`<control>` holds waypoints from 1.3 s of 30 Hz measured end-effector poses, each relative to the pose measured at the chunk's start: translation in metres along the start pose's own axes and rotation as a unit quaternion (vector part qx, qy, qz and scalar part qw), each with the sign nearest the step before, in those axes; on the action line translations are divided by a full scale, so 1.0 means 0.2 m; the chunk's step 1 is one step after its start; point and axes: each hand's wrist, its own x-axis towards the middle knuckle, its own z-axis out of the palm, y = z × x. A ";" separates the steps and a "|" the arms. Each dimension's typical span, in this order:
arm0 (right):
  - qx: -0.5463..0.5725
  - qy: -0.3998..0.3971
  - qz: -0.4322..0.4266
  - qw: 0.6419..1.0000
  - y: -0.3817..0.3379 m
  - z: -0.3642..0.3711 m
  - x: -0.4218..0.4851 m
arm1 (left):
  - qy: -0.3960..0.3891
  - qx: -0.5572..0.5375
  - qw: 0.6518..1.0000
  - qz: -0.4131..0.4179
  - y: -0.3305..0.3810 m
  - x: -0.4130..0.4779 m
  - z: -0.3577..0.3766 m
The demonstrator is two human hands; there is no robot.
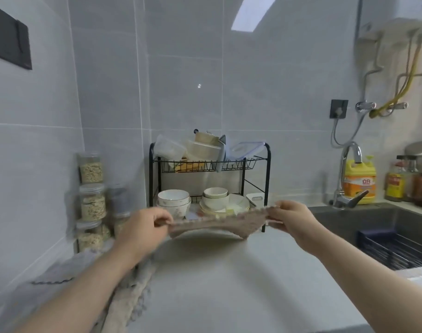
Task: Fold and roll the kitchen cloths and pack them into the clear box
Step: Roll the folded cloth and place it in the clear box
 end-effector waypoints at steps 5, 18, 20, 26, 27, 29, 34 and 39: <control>-0.307 -0.079 0.014 0.948 0.36 -0.08 -0.22 | -0.208 0.093 0.974 -0.020 -0.15 -0.37 0.23; -0.587 -0.227 -0.062 0.774 0.51 0.11 -0.25 | -0.353 0.200 0.914 0.025 -0.11 -0.33 0.48; -0.599 -0.246 -0.053 0.760 0.54 0.12 -0.26 | -0.372 0.232 0.899 0.021 -0.15 -0.35 0.52; -0.622 -0.225 -0.110 0.742 0.49 0.11 -0.14 | -0.383 0.207 0.900 0.002 -0.18 -0.22 0.51; -0.612 -0.204 -0.124 0.754 0.48 0.12 -0.08 | -0.348 0.185 0.919 0.001 -0.20 -0.17 0.51; -0.583 -0.166 -0.141 0.783 0.48 0.16 0.05 | -0.281 0.178 0.943 -0.004 -0.25 -0.03 0.53; -0.572 -0.143 -0.113 0.800 0.59 0.29 0.45 | -0.239 0.261 0.932 -0.082 -0.44 0.32 0.64; -0.615 -0.137 -0.048 0.775 0.68 0.36 0.72 | -0.273 0.332 0.899 -0.083 -0.57 0.48 0.75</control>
